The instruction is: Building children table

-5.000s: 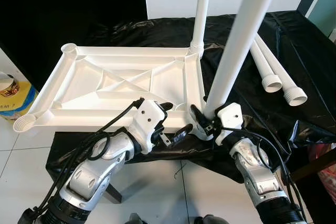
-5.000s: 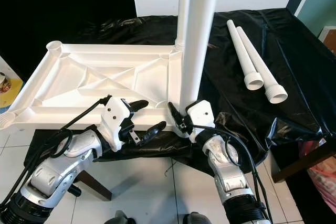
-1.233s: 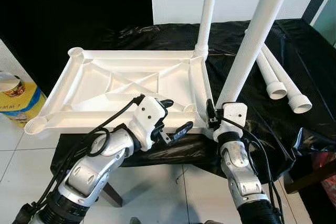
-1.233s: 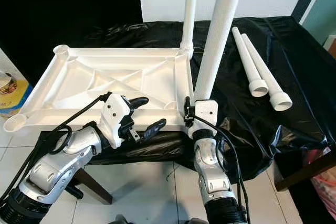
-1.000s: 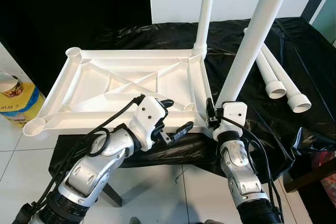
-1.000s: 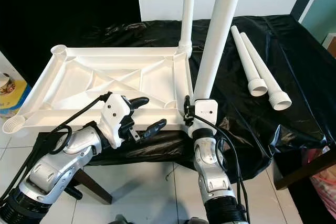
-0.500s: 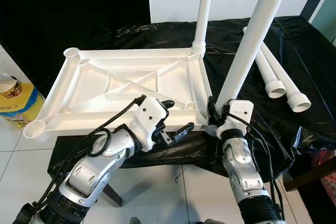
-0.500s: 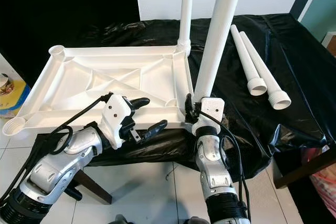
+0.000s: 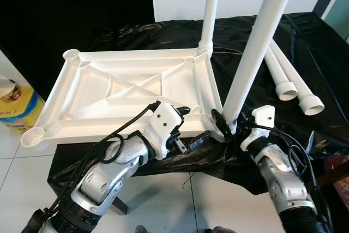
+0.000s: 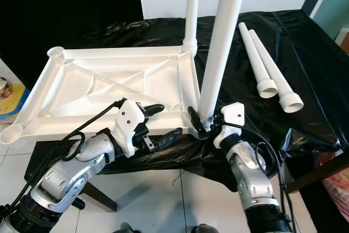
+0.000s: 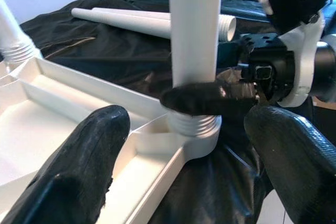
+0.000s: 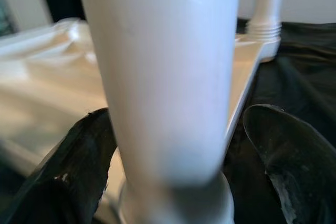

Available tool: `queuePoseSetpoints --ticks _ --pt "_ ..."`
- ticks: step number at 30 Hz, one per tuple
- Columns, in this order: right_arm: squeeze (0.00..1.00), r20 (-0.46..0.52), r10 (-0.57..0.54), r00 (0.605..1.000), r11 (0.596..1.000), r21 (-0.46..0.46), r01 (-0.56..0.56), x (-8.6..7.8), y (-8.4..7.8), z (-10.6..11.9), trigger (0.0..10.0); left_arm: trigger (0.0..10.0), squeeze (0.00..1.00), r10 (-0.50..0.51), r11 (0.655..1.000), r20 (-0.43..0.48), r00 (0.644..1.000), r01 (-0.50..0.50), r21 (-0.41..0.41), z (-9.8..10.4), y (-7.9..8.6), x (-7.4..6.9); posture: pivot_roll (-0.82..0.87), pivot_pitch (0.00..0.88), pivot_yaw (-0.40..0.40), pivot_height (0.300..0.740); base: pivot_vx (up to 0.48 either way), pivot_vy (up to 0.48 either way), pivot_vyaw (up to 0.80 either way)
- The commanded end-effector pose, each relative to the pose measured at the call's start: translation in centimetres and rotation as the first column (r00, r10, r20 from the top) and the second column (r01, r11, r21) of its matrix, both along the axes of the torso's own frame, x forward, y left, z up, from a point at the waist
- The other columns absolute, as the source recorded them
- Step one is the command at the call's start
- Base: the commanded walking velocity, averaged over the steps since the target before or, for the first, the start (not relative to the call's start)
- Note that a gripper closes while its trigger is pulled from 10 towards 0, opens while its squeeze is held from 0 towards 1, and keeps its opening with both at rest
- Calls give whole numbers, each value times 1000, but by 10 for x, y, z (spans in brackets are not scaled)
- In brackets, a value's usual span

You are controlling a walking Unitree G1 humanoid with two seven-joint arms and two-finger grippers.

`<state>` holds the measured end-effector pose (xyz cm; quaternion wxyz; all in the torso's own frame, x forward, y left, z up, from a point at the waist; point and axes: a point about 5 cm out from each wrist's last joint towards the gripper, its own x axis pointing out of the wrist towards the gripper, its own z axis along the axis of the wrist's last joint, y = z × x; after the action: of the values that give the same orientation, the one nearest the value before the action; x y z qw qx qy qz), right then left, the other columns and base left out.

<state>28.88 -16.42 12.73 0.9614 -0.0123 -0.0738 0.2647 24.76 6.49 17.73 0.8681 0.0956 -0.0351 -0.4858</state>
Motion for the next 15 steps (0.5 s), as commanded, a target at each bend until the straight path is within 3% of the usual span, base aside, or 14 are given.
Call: queuePoseSetpoints --ticks 1,7,14,15 --pt "0 -15 39 999 999 -7 -39 2 1 -1 10000 10000 0 -145 989 -21 989 146 25 -3 -5 -7 -88 60 34 740 0 0 0" --pt "0 -21 118 993 990 -78 -119 15 -8 5 10000 10000 0 -152 988 -18 988 152 25 -3 -8 -6 -88 47 33 740 0 0 0" --pt "0 -41 208 977 969 -129 -211 28 -2 9 10000 10000 0 -156 987 -17 988 156 26 -4 -9 -5 -81 33 33 740 0 0 0" --pt "0 -49 227 973 963 -135 -232 31 0 9 8941 10000 0 -158 987 -18 987 159 24 -4 -9 -5 -77 26 32 740 0 0 0"
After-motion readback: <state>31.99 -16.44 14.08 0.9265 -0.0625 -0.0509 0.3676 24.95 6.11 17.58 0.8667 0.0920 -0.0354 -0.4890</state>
